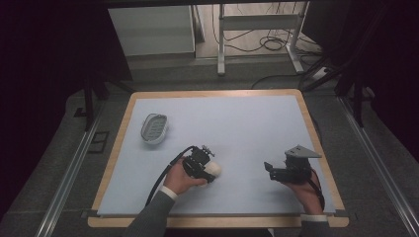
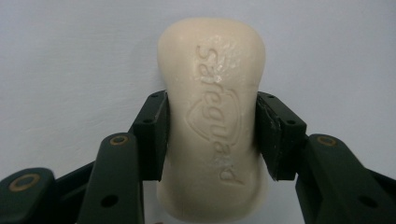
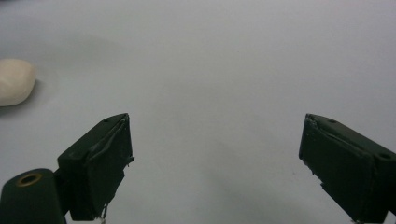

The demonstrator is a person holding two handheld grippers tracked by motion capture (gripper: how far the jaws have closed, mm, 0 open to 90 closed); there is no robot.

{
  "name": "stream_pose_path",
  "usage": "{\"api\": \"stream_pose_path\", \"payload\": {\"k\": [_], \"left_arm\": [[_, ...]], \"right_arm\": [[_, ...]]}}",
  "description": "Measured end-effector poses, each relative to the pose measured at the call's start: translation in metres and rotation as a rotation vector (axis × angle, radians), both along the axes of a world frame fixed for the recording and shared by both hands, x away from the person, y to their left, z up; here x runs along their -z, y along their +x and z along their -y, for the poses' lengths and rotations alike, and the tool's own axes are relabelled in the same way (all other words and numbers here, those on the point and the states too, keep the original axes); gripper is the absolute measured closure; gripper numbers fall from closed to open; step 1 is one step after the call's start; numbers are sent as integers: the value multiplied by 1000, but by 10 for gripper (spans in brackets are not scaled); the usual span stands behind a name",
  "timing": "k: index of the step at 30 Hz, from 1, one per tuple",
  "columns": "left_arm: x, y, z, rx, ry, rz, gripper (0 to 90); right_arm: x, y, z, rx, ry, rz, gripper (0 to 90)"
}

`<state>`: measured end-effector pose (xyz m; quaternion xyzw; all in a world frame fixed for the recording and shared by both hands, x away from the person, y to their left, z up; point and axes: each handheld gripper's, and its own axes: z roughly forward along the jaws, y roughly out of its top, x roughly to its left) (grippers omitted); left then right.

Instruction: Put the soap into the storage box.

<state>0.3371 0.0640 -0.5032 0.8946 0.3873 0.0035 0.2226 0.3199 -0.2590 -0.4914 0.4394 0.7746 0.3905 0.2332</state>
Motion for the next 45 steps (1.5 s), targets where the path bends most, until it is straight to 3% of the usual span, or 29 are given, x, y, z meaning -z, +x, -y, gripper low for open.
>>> {"api": "stream_pose_path", "payload": {"k": [8, 30, 38, 45], "left_arm": [[-12, 2, -15, -12, -39, 5, 493], [-29, 14, -45, -53, -45, 22, 493], [-36, 17, -56, -77, -65, 46, 494], [-38, 21, -67, -94, -75, 39, 494]], "right_arm": [[-2, -1, 0, -5, 12, 1, 96], [3, 1, 0, 0, -12, -3, 96], [2, 2, 1, 4, -12, -5, 96], [3, 2, 1, 5, -15, -7, 96]]}}
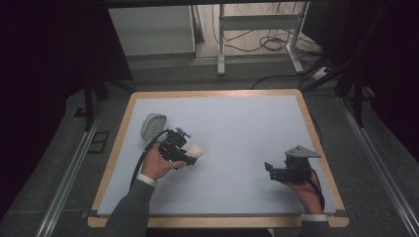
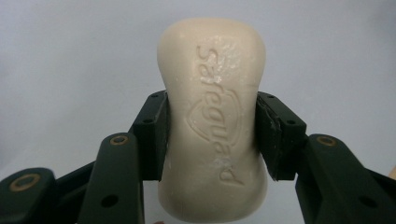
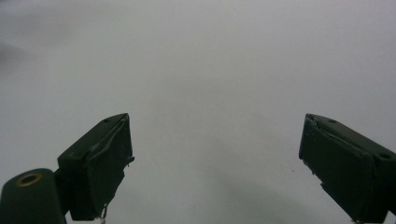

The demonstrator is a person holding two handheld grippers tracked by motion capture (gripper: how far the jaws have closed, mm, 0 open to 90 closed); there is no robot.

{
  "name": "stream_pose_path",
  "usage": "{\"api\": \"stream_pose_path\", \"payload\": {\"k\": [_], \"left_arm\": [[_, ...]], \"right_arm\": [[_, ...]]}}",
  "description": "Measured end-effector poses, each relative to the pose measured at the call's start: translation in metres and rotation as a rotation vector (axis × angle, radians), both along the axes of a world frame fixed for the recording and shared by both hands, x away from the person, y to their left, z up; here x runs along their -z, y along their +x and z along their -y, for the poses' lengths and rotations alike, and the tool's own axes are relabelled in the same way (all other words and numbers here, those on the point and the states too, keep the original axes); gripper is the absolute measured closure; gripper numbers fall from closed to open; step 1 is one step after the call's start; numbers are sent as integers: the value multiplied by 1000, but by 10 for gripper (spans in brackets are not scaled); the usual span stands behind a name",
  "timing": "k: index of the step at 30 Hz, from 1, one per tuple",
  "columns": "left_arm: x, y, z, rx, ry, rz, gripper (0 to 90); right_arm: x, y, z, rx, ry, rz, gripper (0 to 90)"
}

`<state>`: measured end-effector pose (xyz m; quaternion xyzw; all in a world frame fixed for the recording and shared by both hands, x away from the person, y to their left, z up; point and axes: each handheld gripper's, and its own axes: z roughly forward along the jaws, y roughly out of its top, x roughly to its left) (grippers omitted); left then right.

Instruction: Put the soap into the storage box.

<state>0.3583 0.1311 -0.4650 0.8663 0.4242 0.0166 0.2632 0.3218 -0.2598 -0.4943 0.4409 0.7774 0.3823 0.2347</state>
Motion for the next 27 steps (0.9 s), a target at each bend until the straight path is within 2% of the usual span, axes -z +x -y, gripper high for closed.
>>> {"api": "stream_pose_path", "payload": {"k": [18, 27], "left_arm": [[-9, 10, -21, -39, 2, 0, 494], [-20, 14, -36, -76, 7, 18, 494]], "right_arm": [[1, 1, 0, 6, -6, -6, 96], [1, 0, -1, 5, -9, -7, 96]]}}
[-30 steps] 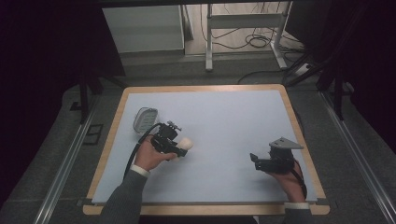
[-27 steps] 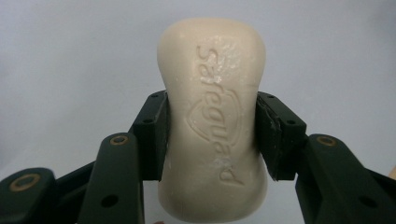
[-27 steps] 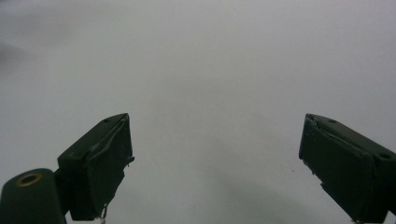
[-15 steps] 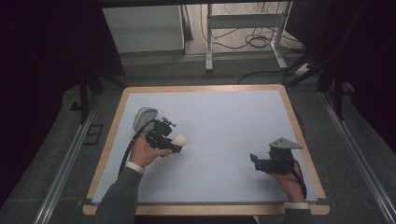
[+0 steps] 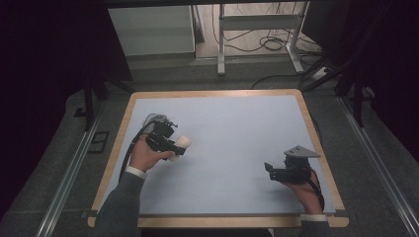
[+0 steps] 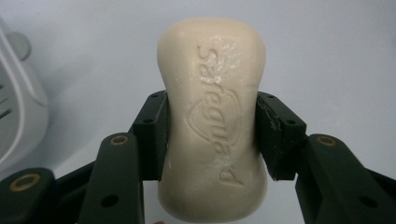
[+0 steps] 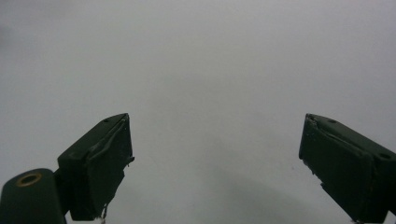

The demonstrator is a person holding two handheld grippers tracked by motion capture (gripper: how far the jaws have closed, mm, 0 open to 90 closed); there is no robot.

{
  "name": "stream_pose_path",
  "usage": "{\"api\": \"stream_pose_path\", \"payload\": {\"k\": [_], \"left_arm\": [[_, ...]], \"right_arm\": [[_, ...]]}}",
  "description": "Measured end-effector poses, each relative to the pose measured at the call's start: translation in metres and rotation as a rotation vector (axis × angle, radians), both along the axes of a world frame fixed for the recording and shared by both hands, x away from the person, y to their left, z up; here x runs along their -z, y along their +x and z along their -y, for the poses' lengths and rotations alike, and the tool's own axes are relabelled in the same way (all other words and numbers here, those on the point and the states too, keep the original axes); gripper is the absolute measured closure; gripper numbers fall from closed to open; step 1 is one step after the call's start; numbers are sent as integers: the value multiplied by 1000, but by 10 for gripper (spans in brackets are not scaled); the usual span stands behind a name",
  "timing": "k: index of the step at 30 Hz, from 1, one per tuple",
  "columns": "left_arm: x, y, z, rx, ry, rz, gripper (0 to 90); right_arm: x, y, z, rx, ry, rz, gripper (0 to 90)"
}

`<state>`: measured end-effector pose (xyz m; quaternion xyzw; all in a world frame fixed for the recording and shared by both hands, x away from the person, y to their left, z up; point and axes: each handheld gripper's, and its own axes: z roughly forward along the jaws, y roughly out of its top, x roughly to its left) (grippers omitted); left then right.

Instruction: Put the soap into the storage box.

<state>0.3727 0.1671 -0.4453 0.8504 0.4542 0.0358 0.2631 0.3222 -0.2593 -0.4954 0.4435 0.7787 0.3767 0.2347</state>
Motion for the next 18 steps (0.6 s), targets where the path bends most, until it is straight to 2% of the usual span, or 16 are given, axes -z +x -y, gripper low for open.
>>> {"api": "stream_pose_path", "payload": {"k": [6, 9, 14, 18], "left_arm": [[-3, 3, -10, -23, -2, 7, 494], [-10, 4, -15, -27, -7, 20, 494], [-20, 9, -21, -38, 17, 31, 494], [-20, 11, -27, -49, 12, 27, 494]], "right_arm": [[1, 0, -2, 1, -8, -3, 96], [1, 0, -1, 7, -7, -6, 96], [1, 0, -1, 6, -11, -5, 96], [1, 0, -3, 1, -10, -5, 96]]}}
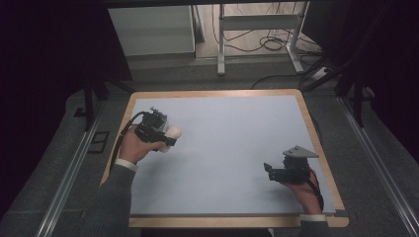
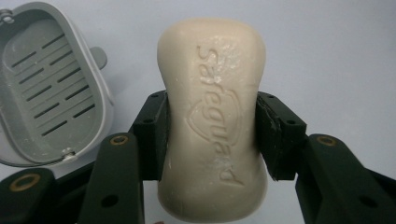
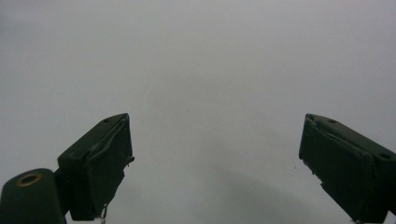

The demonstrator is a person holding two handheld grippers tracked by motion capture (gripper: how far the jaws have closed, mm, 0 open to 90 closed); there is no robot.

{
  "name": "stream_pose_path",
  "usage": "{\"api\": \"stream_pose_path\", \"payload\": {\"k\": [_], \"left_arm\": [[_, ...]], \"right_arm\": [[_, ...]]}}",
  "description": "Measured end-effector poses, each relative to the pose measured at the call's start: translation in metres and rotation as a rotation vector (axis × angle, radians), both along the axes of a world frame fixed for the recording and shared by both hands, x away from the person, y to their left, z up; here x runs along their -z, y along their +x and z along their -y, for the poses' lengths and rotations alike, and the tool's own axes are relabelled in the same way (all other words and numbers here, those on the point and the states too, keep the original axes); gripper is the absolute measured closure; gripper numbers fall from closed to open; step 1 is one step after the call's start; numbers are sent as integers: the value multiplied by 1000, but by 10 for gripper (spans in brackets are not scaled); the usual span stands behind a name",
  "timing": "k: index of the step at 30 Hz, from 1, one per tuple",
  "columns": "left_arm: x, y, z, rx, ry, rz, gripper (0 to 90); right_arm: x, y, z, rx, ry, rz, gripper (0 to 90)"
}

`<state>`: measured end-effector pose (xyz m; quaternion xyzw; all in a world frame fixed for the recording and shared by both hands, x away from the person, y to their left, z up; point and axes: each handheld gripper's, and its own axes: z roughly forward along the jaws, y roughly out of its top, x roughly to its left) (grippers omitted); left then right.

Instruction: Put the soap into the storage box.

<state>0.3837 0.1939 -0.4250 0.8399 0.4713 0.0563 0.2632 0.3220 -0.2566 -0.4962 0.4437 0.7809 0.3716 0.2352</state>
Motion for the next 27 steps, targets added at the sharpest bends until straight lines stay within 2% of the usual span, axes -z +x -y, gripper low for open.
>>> {"api": "stream_pose_path", "payload": {"k": [8, 14, 20, 22, 27], "left_arm": [[-1, 8, -11, -27, -10, -11, 494], [-11, 10, -17, -36, -27, -1, 494], [-14, 17, -22, -55, -19, -9, 494], [-14, 20, -23, -59, -4, -14, 494], [-11, 29, -31, -78, -2, -30, 494]], "right_arm": [[1, 0, -3, -6, -11, -2, 96], [1, 0, -4, -15, 3, -9, 96], [2, 0, -8, -24, -4, -7, 96], [2, 0, -9, -26, -6, -8, 96], [1, 0, -6, -19, -3, -2, 96]]}}
